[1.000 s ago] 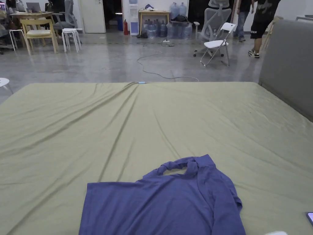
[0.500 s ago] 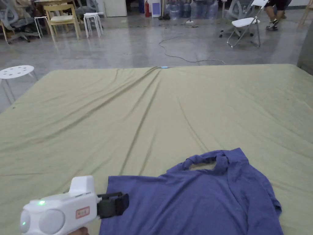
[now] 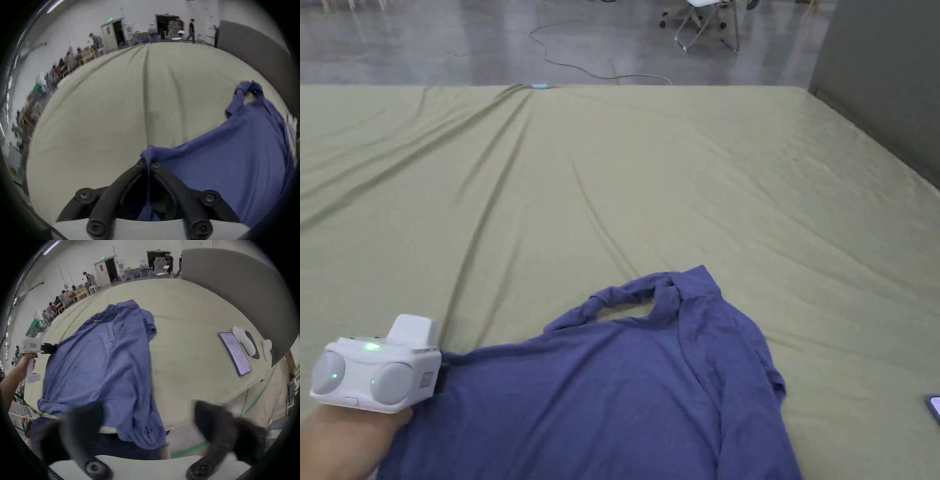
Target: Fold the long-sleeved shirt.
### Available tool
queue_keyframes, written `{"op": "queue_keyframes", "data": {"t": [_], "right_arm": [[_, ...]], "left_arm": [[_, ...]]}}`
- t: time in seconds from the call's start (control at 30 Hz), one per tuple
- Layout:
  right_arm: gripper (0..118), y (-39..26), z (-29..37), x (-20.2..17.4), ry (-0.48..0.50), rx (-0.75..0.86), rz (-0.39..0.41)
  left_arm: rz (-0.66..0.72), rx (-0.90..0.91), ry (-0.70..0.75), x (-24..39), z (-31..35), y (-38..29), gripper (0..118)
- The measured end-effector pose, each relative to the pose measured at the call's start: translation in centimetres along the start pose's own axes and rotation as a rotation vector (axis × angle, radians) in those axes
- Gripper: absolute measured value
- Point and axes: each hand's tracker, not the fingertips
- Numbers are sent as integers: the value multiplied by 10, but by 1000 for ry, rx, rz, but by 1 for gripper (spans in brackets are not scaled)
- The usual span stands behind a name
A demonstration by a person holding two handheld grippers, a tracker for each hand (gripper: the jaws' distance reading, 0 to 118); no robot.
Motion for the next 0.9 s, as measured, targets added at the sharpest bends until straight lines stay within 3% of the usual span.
{"op": "queue_keyframes", "data": {"t": [0.07,0.1,0.17,0.23,0.27,0.3,0.33,0.37,0.4,0.43,0.47,0.63,0.9], "right_arm": [[110,4,-3,-7,19,52,-6],[114,6,-10,-11,14,44,0],[117,0,-26,-17,4,-45,29],[112,-1,-47,-26,26,-133,68],[97,5,-58,-25,14,-202,95],[62,7,-63,-29,-16,-232,120],[57,8,-60,-32,-10,-189,126],[40,8,-52,-34,2,-160,137],[15,9,-44,-37,54,-133,157],[14,9,-37,-38,117,-116,119],[14,9,-26,-39,84,-90,118],[14,15,49,-35,204,283,39],[14,98,160,-46,250,746,70]], "left_arm": [[79,5,-52,-10,9,2,2],[140,9,-81,-20,13,0,2],[217,26,-121,-30,24,2,2],[202,36,-132,-23,45,3,2],[198,46,-143,-22,53,4,2],[212,53,-163,-23,60,4,2],[239,63,-189,-25,68,5,2],[273,70,-211,-31,75,8,2],[308,82,-232,-35,86,9,2],[337,98,-257,-38,97,9,2],[368,125,-288,-42,111,8,1],[495,250,-402,-64,186,7,1],[760,521,-586,-82,289,28,2]]}}
